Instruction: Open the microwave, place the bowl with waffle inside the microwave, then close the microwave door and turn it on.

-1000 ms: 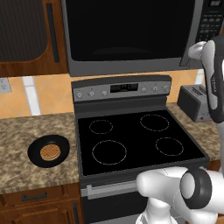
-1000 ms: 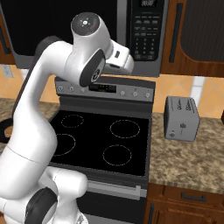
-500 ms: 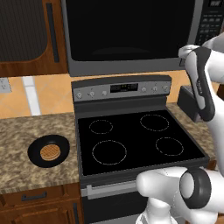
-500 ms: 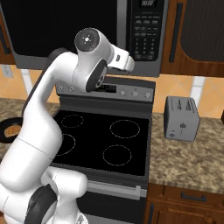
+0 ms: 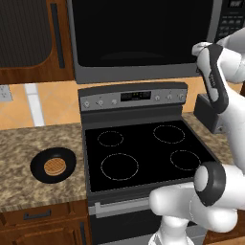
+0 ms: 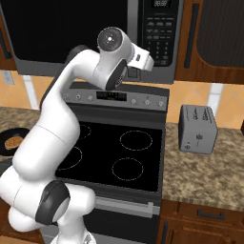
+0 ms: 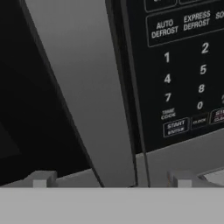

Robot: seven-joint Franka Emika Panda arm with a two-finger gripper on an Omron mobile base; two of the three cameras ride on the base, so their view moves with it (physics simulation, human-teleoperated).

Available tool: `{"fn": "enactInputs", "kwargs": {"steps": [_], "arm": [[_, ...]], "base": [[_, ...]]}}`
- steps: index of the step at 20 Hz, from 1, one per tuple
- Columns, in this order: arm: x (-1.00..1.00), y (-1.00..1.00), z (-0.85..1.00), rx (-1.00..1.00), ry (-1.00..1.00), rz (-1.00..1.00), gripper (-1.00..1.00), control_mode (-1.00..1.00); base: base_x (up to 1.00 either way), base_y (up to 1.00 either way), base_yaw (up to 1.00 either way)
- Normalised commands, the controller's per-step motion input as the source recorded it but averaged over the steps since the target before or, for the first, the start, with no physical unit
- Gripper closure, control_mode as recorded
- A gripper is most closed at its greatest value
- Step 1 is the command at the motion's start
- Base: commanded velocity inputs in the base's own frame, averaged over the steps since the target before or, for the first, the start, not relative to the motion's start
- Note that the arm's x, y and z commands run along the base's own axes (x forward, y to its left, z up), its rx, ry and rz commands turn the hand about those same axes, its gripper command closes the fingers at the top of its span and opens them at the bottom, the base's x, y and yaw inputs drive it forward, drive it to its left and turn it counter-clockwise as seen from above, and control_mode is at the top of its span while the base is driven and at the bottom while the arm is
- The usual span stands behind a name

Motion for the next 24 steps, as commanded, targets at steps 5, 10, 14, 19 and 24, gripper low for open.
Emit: {"fn": "enactInputs", "kwargs": {"steps": [5, 10, 14, 19, 24], "arm": [[0.6, -0.01, 0.0, 0.0, -0.06, 0.0, -1.0, -1.0], [0.66, -0.04, -0.01, 0.0, -0.16, 0.0, -1.0, -1.0], [0.6, 0.03, -0.37, -0.01, -0.21, 0.02, -1.0, -1.0], [0.18, 0.72, -0.97, -0.18, -0.61, 0.06, 1.0, -1.0], [0.23, 1.0, -1.0, -0.27, -0.69, 0.0, 1.0, -1.0]], "base": [[0.0, 0.0, 0.0], [0.0, 0.0, 0.0], [0.0, 0.0, 0.0], [0.0, 0.0, 0.0], [0.0, 0.0, 0.0]]}}
